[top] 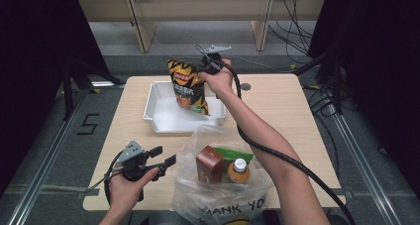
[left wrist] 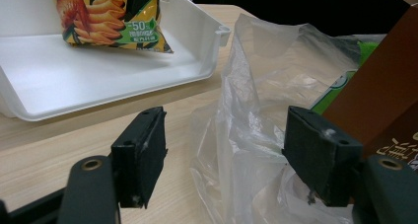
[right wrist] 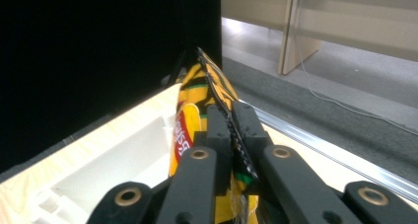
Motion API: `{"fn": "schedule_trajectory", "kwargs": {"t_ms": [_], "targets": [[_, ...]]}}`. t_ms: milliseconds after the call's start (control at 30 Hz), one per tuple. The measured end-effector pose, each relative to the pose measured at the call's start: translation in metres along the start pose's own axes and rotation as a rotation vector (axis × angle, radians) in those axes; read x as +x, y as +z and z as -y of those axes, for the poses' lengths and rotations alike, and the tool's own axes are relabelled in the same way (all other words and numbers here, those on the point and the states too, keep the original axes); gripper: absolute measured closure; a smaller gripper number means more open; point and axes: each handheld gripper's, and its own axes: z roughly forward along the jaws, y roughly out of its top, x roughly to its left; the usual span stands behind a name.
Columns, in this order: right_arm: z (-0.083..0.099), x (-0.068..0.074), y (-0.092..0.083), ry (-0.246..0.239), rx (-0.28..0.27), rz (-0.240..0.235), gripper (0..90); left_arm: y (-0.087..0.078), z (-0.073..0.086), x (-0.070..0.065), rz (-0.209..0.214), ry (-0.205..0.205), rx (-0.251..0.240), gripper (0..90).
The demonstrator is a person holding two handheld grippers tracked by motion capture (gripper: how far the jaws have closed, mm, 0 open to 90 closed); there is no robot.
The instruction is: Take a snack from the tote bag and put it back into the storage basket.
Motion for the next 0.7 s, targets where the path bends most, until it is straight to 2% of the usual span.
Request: {"fn": "schedule_trajectory", "kwargs": {"t_ms": [100,167,200,233,300,333,367,467,500,700], "targets": [[0.0005,-0.0007,0.0003,-0.005,0.016,0.012,84.8,0.0001,0.0000,-0.0002,0.001,0.000,0.000,31.9],[0.0006,-0.0004,0.0001,0.011,0.027,0.010,83.9,0.0003,0.0003,-0.0007,-0.002,-0.010,0.000,31.9],[0.0016,-0.0019,0.0010,0.009,0.031,0.027,81.5,0.0003,0.0004,-0.0006,-0.001,-0.008,0.000,31.9],[0.0019,-0.0029,0.0020,0.005,0.026,0.020,80.4,0.0003,0.0004,-0.0006,-0.001,-0.007,0.001,31.9],[0.0021,-0.0044,0.0024,0.002,0.027,0.038,76.8,0.0001,0.0006,-0.0005,-0.006,-0.012,0.004,31.9],[0.0020,-0.0072,0.0026,-0.026,0.031,0.034,75.4,0.0001,0.0007,-0.0004,-0.006,-0.014,0.003,31.9],[0.0024,-0.0055,0.0019,0.008,0.042,0.050,73.2,0.0002,0.0006,-0.0001,-0.005,-0.011,0.001,31.9],[0.0025,-0.0088,0.0016,-0.013,0.040,0.055,64.4,-0.0002,0.0002,-0.0002,0.000,-0.004,-0.001,31.9],[0.0027,-0.0066,0.0001,0.031,0.052,0.061,61.2,-0.0002,0.0002,-0.0002,0.000,-0.004,-0.002,31.9],[0.0021,-0.0043,-0.0060,0.049,0.059,0.089,44.3,0.0008,0.0007,-0.0013,0.001,-0.003,0.002,31.9]]}}
